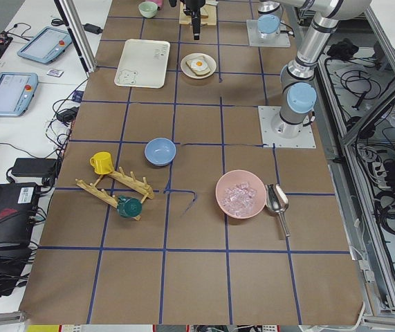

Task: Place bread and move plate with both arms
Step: 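Grasp the bread slice edge with the right gripper and lift it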

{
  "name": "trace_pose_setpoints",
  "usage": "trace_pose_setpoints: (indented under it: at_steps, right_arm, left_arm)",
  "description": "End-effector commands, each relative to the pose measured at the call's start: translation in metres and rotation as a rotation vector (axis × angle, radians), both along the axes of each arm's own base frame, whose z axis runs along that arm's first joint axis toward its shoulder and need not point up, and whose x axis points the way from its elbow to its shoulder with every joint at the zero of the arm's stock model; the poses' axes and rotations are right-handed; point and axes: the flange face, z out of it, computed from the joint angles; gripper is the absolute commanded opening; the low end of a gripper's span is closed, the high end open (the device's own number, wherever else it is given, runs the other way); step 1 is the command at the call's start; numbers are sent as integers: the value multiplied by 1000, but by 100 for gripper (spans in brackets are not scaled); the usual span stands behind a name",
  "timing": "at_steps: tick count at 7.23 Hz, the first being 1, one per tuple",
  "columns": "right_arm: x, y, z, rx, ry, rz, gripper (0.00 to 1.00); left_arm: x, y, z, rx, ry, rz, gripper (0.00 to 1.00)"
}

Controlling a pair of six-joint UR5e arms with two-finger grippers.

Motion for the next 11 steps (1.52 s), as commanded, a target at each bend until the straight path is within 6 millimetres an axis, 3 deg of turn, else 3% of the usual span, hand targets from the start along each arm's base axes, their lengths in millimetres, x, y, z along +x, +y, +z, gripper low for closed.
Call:
trace_pose_setpoints:
  at_steps: [1, 4, 7, 8, 9, 11]
  right_arm:
    - [3, -1, 18, 21, -7, 6, 0]
    - [6, -17, 62, 55, -26, 6, 0]
    - [33, -31, 107, 83, -36, 18, 0]
    - [55, -32, 121, 92, -28, 19, 0]
    - [90, -34, 138, 68, -17, 7, 0]
    - [176, -25, 145, 43, -31, -63, 0]
  left_arm:
    - [0, 0, 1, -1, 1, 0, 100]
    - [1, 0, 0, 0, -1, 0, 100]
    - [0, 0, -1, 2, -1, 0, 100]
    - [0, 0, -1, 0, 1, 2, 100]
    - [0, 0, -1, 0, 1, 0, 100]
    - [0, 0, -1, 2, 1, 0, 100]
